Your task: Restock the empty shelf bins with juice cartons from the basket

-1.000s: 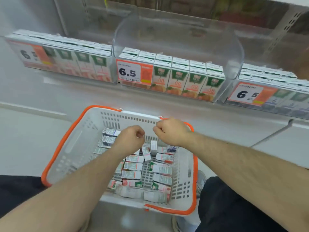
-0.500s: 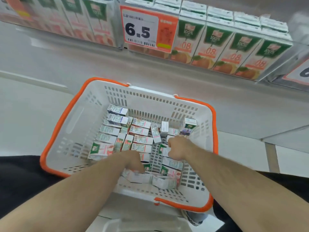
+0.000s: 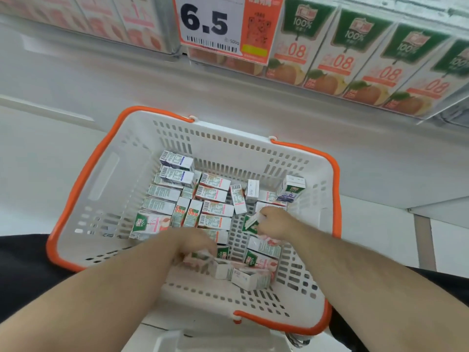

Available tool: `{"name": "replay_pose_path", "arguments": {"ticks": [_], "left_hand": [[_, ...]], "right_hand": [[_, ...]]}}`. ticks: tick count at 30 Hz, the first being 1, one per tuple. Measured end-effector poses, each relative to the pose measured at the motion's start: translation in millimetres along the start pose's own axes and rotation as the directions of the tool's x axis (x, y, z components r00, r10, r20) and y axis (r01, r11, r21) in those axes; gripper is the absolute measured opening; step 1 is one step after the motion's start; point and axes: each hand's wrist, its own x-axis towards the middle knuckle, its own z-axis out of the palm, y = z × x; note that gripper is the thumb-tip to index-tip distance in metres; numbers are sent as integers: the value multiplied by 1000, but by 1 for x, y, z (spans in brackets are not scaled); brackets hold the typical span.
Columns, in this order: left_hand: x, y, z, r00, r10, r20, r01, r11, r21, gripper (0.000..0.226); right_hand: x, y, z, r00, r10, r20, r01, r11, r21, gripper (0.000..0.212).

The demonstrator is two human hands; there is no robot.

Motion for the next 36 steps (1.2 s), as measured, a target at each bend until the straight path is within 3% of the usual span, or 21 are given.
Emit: {"name": "replay_pose_path", "arguments": {"ticks": [3,7,10,14,21,25,28,32,36], "left_hand": [[-11,-8,-17,999,34,-7,-32,849,-528,45],[-37,4,-26,979,184,-91,-175,517,-838,45],[-61,20,-25,954,264,-144,-236,360,-903,56],[-88,34,-23,914,336,-229,-304,190,-934,61],[-138,50,-37,828,355,-435,-405,-158,-901,46],[-166,58,-56,810,323,-490,-449,-195,-872,52],[-191,64,-67,816,310,-488,-462,-157,-873,50],[-221,66,-91,828,268,-493,-513,7,-858,39],[-262,68,-115,797,323,-511,-589,227,-776,29]], "right_hand": [[-12,-8,-18,994,100,42,-108,907,408,12],[-43,-25,-38,985,81,151,-162,729,665,21],[-64,-38,-51,985,-8,170,-125,643,755,43],[-99,-59,-69,988,-107,116,-50,485,873,44],[-150,-97,-94,986,-169,-9,75,393,917,54],[-170,-119,-100,967,-251,-45,133,345,929,52],[-181,-135,-104,949,-300,-98,193,305,933,34],[-193,-161,-111,940,-309,-146,229,251,940,23],[-201,-186,-118,916,-323,-238,344,325,881,16]]}}
